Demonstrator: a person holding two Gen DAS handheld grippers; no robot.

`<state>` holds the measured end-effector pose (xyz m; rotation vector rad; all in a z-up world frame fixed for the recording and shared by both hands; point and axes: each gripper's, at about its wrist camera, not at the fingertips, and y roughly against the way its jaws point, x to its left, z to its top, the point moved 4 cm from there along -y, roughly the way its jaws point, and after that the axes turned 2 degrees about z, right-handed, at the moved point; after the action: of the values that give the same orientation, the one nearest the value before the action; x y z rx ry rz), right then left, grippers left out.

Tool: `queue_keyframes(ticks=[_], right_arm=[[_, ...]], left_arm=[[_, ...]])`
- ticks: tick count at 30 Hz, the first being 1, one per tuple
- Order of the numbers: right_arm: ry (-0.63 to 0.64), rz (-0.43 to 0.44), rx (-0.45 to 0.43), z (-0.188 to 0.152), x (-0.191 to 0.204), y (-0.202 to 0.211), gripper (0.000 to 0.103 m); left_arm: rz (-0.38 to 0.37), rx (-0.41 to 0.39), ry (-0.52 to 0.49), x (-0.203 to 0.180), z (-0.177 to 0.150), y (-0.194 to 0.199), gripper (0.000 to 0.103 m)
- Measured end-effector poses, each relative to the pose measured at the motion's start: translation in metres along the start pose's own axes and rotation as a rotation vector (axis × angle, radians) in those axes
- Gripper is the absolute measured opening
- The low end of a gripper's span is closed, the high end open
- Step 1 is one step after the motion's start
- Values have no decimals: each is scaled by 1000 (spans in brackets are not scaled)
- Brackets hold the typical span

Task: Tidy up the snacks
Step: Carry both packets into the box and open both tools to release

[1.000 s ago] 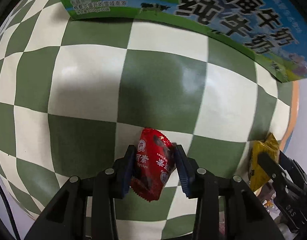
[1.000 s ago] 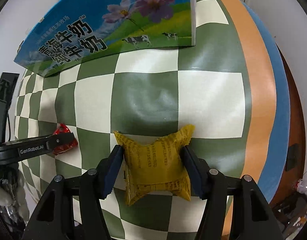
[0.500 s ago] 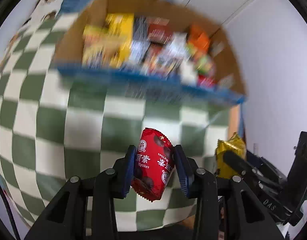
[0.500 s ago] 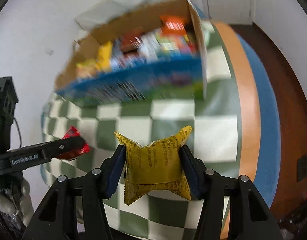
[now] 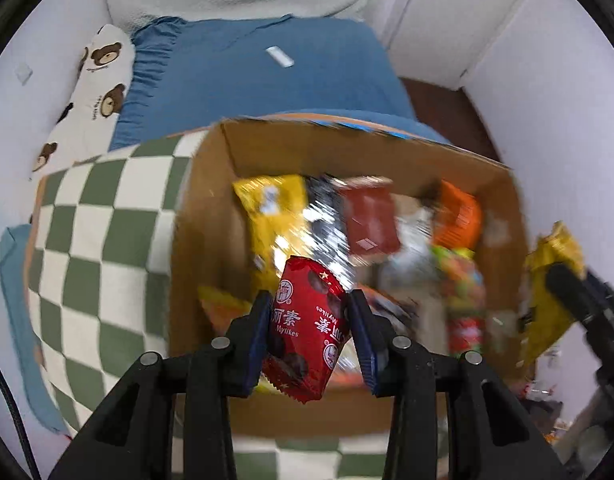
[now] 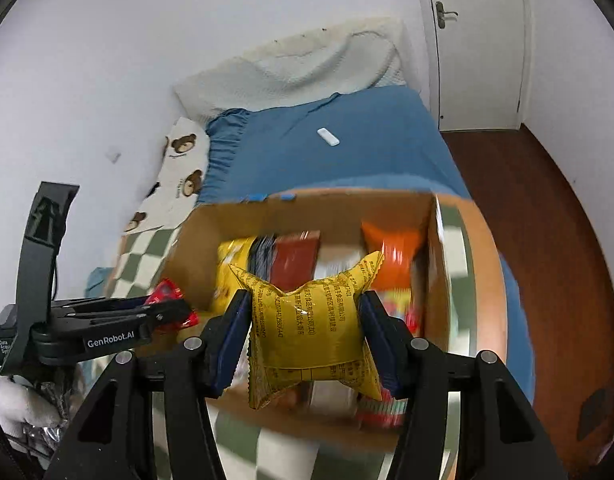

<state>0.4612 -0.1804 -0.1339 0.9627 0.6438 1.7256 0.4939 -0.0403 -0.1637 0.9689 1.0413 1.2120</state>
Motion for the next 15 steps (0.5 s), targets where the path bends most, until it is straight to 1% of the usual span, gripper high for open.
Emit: queue_keyframes(ticks=[3, 5, 7, 9, 11, 12, 13, 14, 15], right_arm=[[-2, -26, 38, 30, -5, -39, 58], [-7, -43, 71, 44, -8, -68, 58], [-15, -59, 97, 51, -12, -88, 59], [-32, -65, 133, 58, -17, -114, 59], [-50, -73, 149, 62, -21, -134, 63], [-64, -74, 164, 63, -25, -143, 68], [-71, -78, 181, 63, -28, -150, 83], [-83, -85, 194, 63, -31, -155, 95], [-89, -91, 196, 63, -33, -159, 96]], left_arm=[[55, 48, 0, 15, 26, -29, 36], [79, 74, -3, 19, 33, -47, 36], [96, 87, -3, 22, 39, -59, 37], [95, 97, 3, 26, 45, -70, 37], [108, 104, 14, 30, 50, -79, 37], [120, 104, 16, 31, 51, -81, 40], [127, 106, 20, 32, 52, -83, 46], [130, 115, 30, 34, 53, -86, 65], [115, 119, 35, 33, 53, -88, 73]])
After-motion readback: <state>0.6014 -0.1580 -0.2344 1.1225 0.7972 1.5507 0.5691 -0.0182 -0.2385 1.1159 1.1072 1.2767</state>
